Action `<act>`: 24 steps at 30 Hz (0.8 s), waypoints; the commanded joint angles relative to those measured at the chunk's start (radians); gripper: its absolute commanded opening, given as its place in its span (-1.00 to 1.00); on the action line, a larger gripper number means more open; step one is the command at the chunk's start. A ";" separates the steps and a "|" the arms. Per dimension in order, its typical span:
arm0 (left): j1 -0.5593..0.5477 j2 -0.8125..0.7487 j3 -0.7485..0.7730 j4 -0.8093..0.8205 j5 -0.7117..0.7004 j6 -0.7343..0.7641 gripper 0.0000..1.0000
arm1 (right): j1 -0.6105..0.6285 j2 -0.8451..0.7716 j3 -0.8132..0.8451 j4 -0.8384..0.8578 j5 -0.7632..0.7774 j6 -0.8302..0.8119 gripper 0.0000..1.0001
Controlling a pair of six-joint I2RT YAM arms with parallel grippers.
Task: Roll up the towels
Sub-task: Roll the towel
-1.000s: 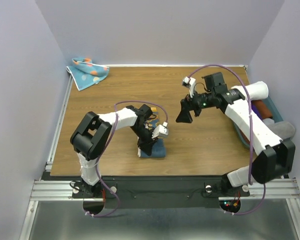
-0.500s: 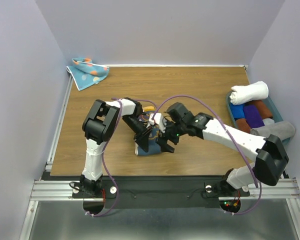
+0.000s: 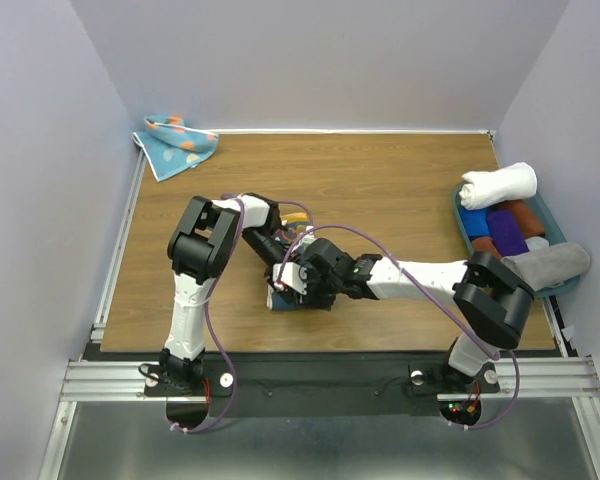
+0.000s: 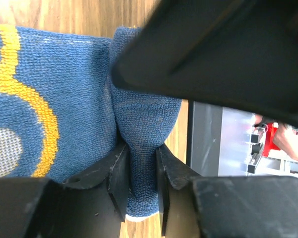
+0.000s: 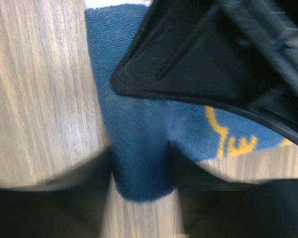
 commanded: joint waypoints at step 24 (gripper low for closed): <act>0.391 -0.431 0.018 0.181 -0.223 0.097 0.76 | -0.166 0.303 0.234 -0.165 -0.663 0.359 -0.99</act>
